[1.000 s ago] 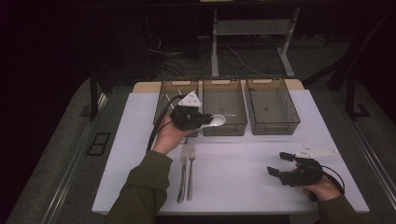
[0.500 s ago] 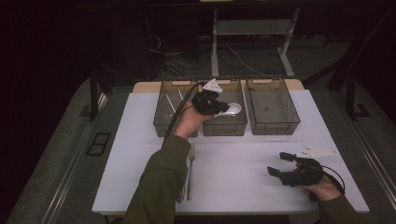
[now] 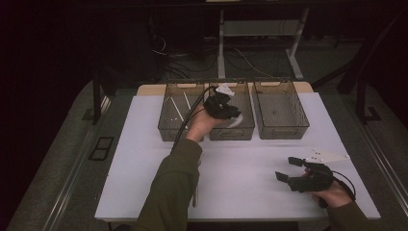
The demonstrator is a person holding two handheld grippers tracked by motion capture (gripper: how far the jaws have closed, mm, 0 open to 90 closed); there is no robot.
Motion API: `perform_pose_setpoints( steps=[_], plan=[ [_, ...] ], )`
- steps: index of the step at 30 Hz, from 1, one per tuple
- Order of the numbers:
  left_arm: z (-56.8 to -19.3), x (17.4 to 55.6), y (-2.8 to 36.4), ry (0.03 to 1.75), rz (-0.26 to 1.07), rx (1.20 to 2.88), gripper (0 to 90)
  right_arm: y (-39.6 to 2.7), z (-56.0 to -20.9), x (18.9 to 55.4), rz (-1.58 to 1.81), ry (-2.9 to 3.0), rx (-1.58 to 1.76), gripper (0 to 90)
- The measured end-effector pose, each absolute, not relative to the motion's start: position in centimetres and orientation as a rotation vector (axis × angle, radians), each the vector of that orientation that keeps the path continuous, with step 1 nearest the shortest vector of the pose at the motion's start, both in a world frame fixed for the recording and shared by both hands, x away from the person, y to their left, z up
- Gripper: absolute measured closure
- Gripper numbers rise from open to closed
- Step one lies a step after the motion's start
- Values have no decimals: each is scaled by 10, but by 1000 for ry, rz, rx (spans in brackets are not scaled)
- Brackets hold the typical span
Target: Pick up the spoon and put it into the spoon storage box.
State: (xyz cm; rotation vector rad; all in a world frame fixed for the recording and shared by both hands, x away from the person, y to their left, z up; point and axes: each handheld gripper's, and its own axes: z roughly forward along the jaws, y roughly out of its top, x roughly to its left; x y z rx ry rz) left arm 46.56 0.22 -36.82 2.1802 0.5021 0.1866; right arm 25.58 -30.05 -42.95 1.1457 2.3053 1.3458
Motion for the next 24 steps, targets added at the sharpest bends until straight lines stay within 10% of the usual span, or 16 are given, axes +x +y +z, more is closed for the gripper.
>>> perform_pose_setpoints(
  steps=[24],
  plan=[
    [-359,389,67,544,196,2106,447,-301,-431,256,1334,2301,1148,193]
  ],
)
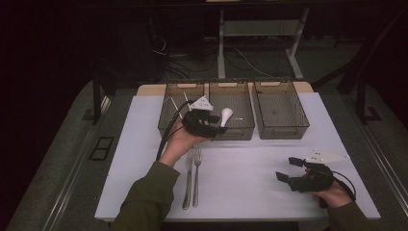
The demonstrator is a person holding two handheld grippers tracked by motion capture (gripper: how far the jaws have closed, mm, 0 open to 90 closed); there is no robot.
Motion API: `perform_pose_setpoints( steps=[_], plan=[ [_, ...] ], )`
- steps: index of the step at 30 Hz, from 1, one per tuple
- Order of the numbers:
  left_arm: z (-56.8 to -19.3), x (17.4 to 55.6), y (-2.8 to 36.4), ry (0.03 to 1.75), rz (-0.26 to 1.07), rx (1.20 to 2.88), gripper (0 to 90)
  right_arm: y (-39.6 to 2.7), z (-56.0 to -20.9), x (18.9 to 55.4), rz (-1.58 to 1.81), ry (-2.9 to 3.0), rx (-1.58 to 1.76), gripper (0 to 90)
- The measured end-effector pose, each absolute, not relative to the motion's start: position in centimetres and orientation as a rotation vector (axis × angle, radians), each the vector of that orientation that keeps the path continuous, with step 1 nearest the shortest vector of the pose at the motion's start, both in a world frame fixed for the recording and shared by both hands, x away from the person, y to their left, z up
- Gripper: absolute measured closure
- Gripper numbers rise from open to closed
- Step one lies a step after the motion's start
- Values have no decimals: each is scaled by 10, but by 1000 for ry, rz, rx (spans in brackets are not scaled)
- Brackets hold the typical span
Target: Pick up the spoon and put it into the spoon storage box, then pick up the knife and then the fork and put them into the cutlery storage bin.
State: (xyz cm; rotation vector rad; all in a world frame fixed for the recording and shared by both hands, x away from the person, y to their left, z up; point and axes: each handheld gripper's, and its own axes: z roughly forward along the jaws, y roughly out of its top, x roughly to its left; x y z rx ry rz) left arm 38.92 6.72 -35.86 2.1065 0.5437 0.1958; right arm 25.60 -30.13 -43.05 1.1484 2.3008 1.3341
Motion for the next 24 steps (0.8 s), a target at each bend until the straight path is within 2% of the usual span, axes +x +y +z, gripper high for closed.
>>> perform_pose_setpoints(
  steps=[10,15,18,24],
  plan=[
    [-367,352,99,568,230,2096,398,-301,-431,256,1329,2300,1161,193],
    [-380,334,118,593,263,2101,410,-301,-431,256,1323,2304,1156,193],
    [-389,323,129,609,274,2115,471,-301,-432,256,1319,2303,1160,193],
    [-407,305,148,652,206,2147,660,-301,-432,255,1318,2303,1158,193]
  ],
)
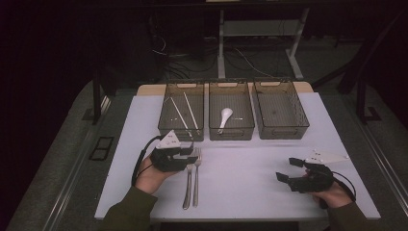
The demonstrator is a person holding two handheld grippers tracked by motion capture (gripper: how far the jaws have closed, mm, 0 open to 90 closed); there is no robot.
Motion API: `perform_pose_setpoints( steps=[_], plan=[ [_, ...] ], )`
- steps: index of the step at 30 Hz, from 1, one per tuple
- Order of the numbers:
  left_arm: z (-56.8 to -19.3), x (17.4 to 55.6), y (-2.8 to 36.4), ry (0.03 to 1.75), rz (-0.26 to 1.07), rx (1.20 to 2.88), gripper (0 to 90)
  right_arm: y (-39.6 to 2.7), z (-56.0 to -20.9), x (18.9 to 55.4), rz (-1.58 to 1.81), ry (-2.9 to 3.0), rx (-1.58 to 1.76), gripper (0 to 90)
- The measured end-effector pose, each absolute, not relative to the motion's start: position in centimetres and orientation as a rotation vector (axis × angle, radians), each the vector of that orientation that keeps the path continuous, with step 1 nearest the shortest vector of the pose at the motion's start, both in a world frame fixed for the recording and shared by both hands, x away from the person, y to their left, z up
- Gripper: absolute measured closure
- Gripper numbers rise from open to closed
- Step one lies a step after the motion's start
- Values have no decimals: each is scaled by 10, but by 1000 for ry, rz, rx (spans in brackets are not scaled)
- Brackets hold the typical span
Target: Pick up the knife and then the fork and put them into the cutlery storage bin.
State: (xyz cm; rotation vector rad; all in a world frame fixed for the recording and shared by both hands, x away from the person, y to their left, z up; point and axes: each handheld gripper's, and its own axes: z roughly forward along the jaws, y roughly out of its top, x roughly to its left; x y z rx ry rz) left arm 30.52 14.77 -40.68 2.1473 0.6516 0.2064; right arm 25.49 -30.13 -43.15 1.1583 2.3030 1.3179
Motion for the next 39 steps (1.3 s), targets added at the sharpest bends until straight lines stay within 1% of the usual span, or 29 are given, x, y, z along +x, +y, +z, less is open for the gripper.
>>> perform_pose_setpoints(
  steps=[2,5,8,12,15,17,24,28,34,39],
  plan=[
    [-412,298,150,642,176,2168,748,-302,-431,255,1321,2299,1161,193],
    [-417,288,149,622,130,2191,843,-302,-432,255,1319,2300,1165,193],
    [-422,281,146,608,107,2214,888,-302,-431,255,1319,2300,1162,193],
    [-426,279,140,610,94,2241,888,-301,-432,255,1317,2303,1172,193],
    [-428,284,137,628,141,2262,876,-302,-432,255,1318,2300,1167,193],
    [-429,292,136,648,166,2267,871,-302,-432,255,1314,2301,1169,193],
    [-426,329,134,725,319,2252,889,-302,-432,256,1312,2298,1169,193],
    [-428,346,134,781,355,2256,890,-303,-432,255,1312,2295,1165,193],
    [-437,358,128,808,341,2282,890,-303,-432,255,1315,2295,1173,193],
    [-439,362,118,797,314,2284,890,-303,-432,255,1315,2295,1168,193]
  ],
)
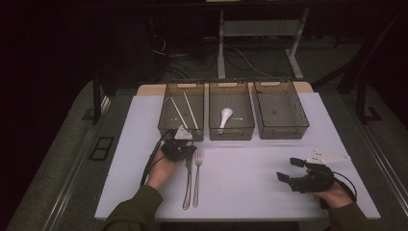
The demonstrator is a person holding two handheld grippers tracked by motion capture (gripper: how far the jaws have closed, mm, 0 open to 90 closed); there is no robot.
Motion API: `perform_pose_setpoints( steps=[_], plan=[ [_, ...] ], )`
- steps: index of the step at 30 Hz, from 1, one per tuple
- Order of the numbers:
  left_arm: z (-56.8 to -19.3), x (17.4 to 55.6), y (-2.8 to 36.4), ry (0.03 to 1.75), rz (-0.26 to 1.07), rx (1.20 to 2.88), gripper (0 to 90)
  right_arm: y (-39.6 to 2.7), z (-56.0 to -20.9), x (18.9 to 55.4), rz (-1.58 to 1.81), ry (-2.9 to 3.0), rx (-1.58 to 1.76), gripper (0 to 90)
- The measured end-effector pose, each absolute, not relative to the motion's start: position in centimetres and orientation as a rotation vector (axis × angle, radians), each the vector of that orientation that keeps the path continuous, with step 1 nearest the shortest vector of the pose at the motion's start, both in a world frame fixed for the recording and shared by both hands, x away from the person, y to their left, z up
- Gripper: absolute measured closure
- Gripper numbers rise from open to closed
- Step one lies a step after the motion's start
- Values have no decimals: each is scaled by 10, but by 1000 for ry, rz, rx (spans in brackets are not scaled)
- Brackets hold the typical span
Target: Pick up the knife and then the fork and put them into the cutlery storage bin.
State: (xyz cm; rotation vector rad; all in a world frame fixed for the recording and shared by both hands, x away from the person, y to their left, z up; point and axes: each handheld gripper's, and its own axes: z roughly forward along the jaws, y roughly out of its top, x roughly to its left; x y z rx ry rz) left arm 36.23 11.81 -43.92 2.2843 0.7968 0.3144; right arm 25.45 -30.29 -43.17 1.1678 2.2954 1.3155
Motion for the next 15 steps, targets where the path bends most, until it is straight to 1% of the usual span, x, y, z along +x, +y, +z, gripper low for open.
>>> perform_pose_setpoints(
  steps=[10,15],
  plan=[
    [-441,367,72,675,243,2302,890,-304,-431,254,1316,2295,1170,193],
    [-439,364,43,615,177,2281,890,-304,-431,254,1318,2291,1170,193]
  ],
)
